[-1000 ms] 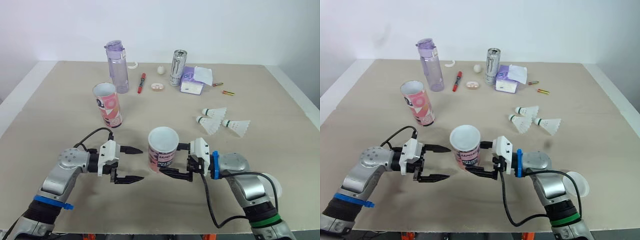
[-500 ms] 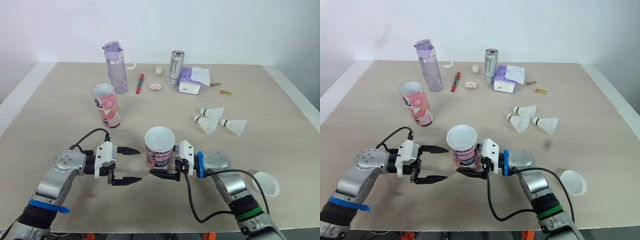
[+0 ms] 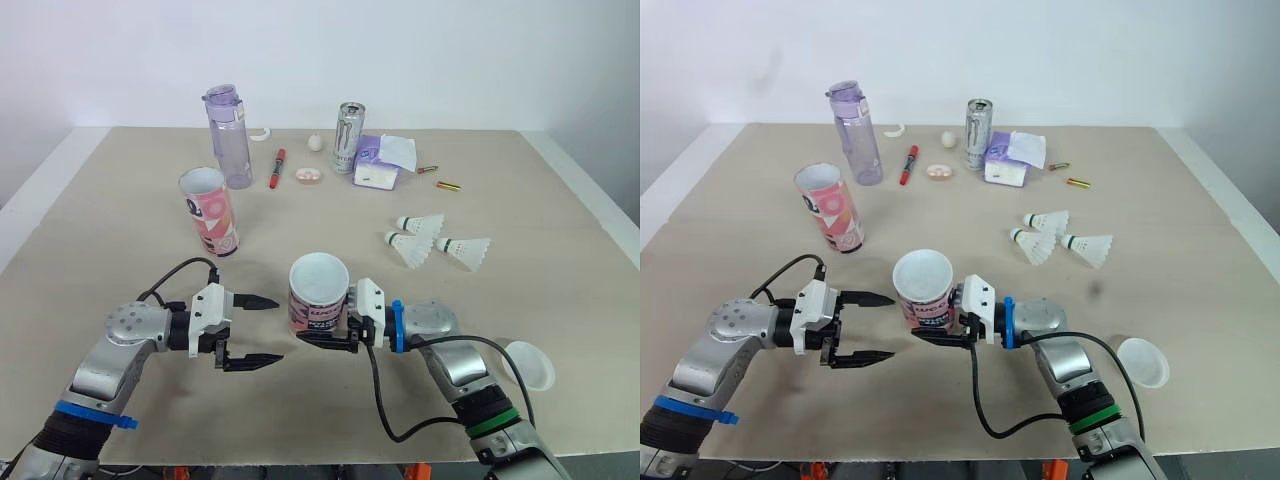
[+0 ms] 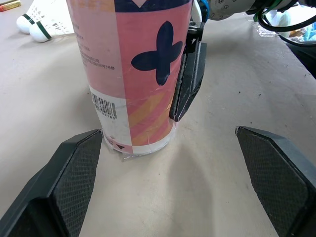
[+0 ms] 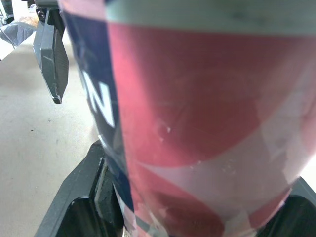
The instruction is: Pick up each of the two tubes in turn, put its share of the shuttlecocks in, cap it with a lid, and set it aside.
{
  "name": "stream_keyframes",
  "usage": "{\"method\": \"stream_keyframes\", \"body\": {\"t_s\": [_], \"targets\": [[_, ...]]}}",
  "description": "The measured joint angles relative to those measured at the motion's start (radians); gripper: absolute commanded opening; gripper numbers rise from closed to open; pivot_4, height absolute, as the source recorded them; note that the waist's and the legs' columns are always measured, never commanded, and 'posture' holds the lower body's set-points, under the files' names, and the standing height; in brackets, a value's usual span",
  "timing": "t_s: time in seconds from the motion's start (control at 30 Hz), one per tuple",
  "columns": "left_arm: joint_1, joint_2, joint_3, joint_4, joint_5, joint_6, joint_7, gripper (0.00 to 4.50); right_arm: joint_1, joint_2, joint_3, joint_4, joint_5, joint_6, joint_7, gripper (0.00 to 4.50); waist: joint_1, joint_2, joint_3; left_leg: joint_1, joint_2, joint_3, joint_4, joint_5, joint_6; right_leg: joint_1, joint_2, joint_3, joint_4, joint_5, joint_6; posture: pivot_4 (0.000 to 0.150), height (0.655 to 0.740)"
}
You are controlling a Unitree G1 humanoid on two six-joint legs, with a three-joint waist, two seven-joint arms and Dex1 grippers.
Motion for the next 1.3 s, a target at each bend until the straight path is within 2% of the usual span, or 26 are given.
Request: {"method": "stream_keyframes", "body": {"t_s": [0.2, 0.3, 0.37, 0.43, 0.47, 0.57, 0.63, 0.73, 0.87, 0.93, 1.03, 1.07, 1.17, 1.23, 1.3], "targets": [[-0.014, -0.014, -0.006, 0.002, 0.002, -0.001, 0.003, 4.50, 0.050, -0.021, -0.013, -0.079, 0.016, 0.036, -0.029, 3.08, 0.001, 0.000, 0.000, 0.000, 0.000, 0.000, 0.000, 0.000, 0.000, 0.000, 0.000, 0.000, 0.000, 0.000, 0.000, 0.150, 0.7400], [-0.017, -0.028, -0.015, -0.002, -0.002, 0.008, 0.004, 4.50, 0.147, -0.059, -0.122, -0.265, 0.100, 0.139, -0.115, 3.08, 0.004, 0.000, 0.000, -0.001, 0.000, 0.000, 0.000, 0.000, 0.000, 0.000, 0.000, 0.000, 0.000, -0.001, 0.000, 0.150, 0.7400], [-0.017, -0.030, -0.016, -0.006, -0.003, 0.010, 0.004, 4.50, 0.173, -0.071, -0.164, -0.314, 0.128, 0.169, -0.144, 3.08, 0.004, 0.000, 0.000, -0.001, 0.000, 0.000, 0.000, 0.000, 0.000, 0.000, 0.000, 0.001, 0.000, -0.001, 0.001, 0.150, 0.7400], [-0.021, -0.033, -0.022, -0.017, -0.013, 0.024, 0.003, 4.50, 0.252, -0.114, -0.355, -0.464, 0.239, 0.276, -0.261, 3.08, 0.004, 0.000, 0.000, 0.000, -0.001, 0.000, 0.000, 0.000, 0.000, 0.001, 0.000, 0.002, 0.000, -0.001, 0.001, 0.150, 0.7400], [-0.021, -0.033, -0.022, -0.017, -0.013, 0.024, 0.003, 4.50, 0.253, -0.115, -0.367, -0.469, 0.244, 0.282, -0.267, 3.08, 0.004, 0.000, 0.000, 0.000, -0.001, 0.000, 0.000, 0.000, 0.000, 0.001, 0.000, 0.002, 0.000, -0.001, 0.000, 0.150, 0.7400], [-0.032, -0.045, -0.039, -0.031, -0.020, 0.029, -0.002, 4.50, 0.348, -0.151, -0.655, -0.499, 0.334, 0.358, -0.417, 3.08, 0.004, 0.000, 0.000, 0.001, -0.001, 0.001, 0.000, 0.000, 0.000, 0.002, 0.000, 0.003, 0.000, -0.003, -0.003, 0.150, 0.7400], [-0.032, -0.050, -0.042, -0.031, -0.020, 0.029, -0.001, 4.50, 0.355, -0.154, -0.707, -0.486, 0.337, 0.359, -0.449, 3.08, 0.003, 0.000, 0.000, 0.002, -0.001, 0.001, 0.000, 0.000, 0.000, 0.002, 0.000, 0.005, 0.000, -0.003, -0.003, 0.150, 0.7400], [-0.033, -0.073, -0.054, -0.036, -0.020, 0.029, 0.003, 4.50, 0.383, -0.155, -0.842, -0.399, 0.329, 0.348, -0.540, 3.08, 0.002, 0.000, 0.000, 0.003, -0.002, 0.002, 0.000, 0.000, 0.000, 0.002, 0.001, 0.006, 0.000, -0.003, -0.003, 0.150, 0.7400], [-0.033, -0.077, -0.054, -0.042, -0.020, 0.030, 0.009, 4.50, 0.403, -0.177, -0.932, -0.248, 0.288, 0.326, -0.610, 3.08, 0.002, 0.001, -0.001, 0.003, -0.002, 0.002, 0.000, 0.000, 0.000, 0.002, 0.002, 0.008, 0.000, -0.003, -0.003, 0.150, 0.7400], [-0.032, -0.078, -0.054, -0.053, -0.020, 0.030, 0.012, 4.50, 0.409, -0.226, -0.989, -0.064, 0.237, 0.291, -0.653, 3.08, 0.000, 0.002, -0.001, 0.003, -0.004, 0.003, 0.000, 0.000, 0.000, 0.002, 0.002, 0.012, 0.000, -0.003, -0.003, 0.150, 0.7400], [-0.032, -0.079, -0.055, -0.056, -0.020, 0.030, 0.013, 4.50, 0.403, -0.247, -1.003, 0.032, 0.217, 0.264, -0.661, 3.08, -0.003, 0.003, -0.002, 0.004, -0.004, 0.004, -0.001, 0.000, 0.000, 0.002, 0.007, 0.020, 0.000, -0.003, -0.002, 0.150, 0.7400], [-0.033, -0.081, -0.059, -0.056, -0.020, 0.030, 0.017, 4.50, 0.377, -0.269, -1.004, 0.128, 0.211, 0.238, -0.667, 3.08, -0.008, 0.003, -0.002, 0.005, -0.006, 0.004, 0.000, 0.000, 0.000, 0.002, 0.009, 0.026, 0.000, -0.002, -0.001, 0.150, 0.7400], [-0.035, -0.082, -0.062, -0.057, -0.020, 0.031, 0.021, 4.50, 0.328, -0.317, -1.011, 0.269, 0.204, 0.206, -0.664, 3.08, -0.012, 0.004, -0.002, 0.006, -0.011, 0.003, -0.001, 0.000, 0.001, 0.002, 0.011, 0.036, 0.000, -0.001, 0.001, 0.150, 0.7400], [-0.035, -0.082, -0.062, -0.057, -0.020, 0.031, 0.021, 4.50, 0.325, -0.325, -1.013, 0.283, 0.202, 0.201, -0.663, 3.08, -0.012, 0.004, -0.002, 0.006, -0.012, 0.003, -0.001, 0.001, 0.001, 0.002, 0.011, 0.038, 0.000, -0.001, 0.002, 0.150, 0.7400], [-0.041, -0.090, -0.063, -0.057, -0.020, 0.040, 0.024, 4.50, 0.267, -0.354, -1.010, 0.375, 0.198, 0.177, -0.647, 3.08, -0.016, 0.004, -0.002, 0.006, -0.014, 0.003, 0.000, 0.001, 0.002, 0.003, 0.012, 0.043, -0.001, 0.000, 0.004, 0.150, 0.7400]]}}
